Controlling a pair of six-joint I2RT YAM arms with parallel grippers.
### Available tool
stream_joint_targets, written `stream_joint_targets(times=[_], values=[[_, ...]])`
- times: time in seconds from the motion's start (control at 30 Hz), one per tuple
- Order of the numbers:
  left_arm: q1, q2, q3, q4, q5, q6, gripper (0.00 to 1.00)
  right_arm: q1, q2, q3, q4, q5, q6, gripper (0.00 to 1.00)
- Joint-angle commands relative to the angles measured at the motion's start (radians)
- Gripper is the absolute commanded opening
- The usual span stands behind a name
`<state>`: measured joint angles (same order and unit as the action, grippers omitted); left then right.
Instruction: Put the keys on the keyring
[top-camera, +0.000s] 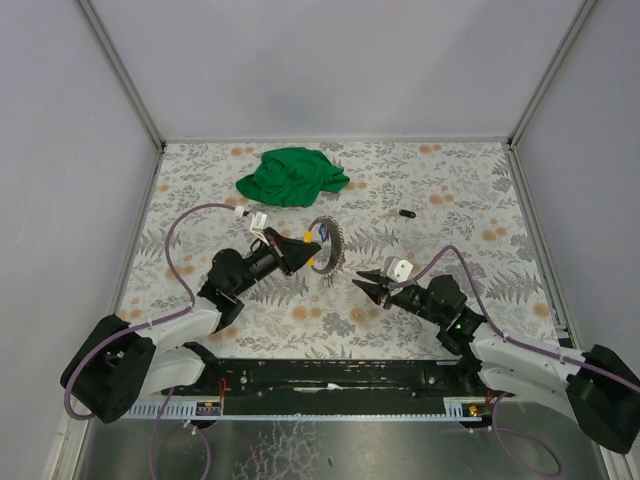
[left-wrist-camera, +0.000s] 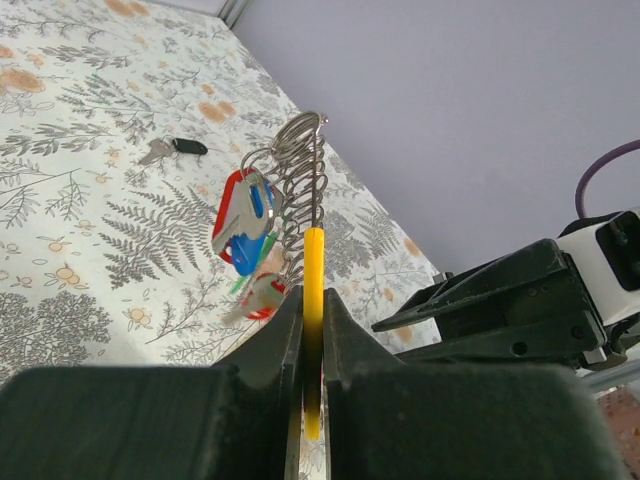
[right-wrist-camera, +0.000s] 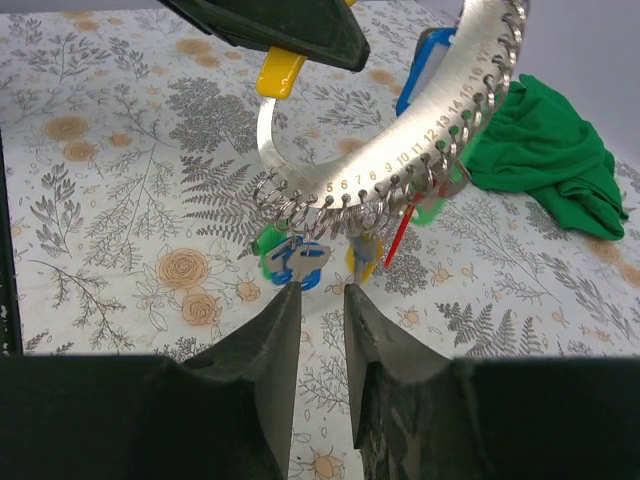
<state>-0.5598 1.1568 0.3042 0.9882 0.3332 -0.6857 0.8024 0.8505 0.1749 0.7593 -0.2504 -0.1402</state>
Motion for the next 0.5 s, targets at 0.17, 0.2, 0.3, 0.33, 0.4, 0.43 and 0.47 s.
stream_joint_targets(times=[0.17,0.2,0.3,0.33,0.4,0.43,0.47], values=[[0.009,-0.092,0.122,-0.272,-0.028,0.17,0.0,0.026,0.241,-0.04,0.454,-0.071,-0.09,0.26],[0.008,-0.099,0.124,-0.287,-0.034,0.177,0.0,0.034,0.26,-0.036,0.466,-0.068,-0.095,0.26],[-0.012,-0.108,0.144,-0.341,-0.049,0.215,0.0,0.061,0.311,-0.04,0.532,-0.025,-0.118,0.24],[-0.024,-0.108,0.152,-0.363,-0.059,0.232,0.0,0.066,0.324,-0.041,0.553,-0.016,-0.121,0.24],[-0.047,-0.116,0.163,-0.401,-0.086,0.264,0.0,0.069,0.347,-0.029,0.567,-0.015,-0.122,0.23],[-0.055,-0.12,0.166,-0.411,-0.094,0.274,0.0,0.072,0.361,-0.023,0.571,-0.011,-0.122,0.22],[-0.06,-0.125,0.168,-0.417,-0.102,0.283,0.0,0.077,0.376,-0.017,0.583,-0.009,-0.121,0.21]])
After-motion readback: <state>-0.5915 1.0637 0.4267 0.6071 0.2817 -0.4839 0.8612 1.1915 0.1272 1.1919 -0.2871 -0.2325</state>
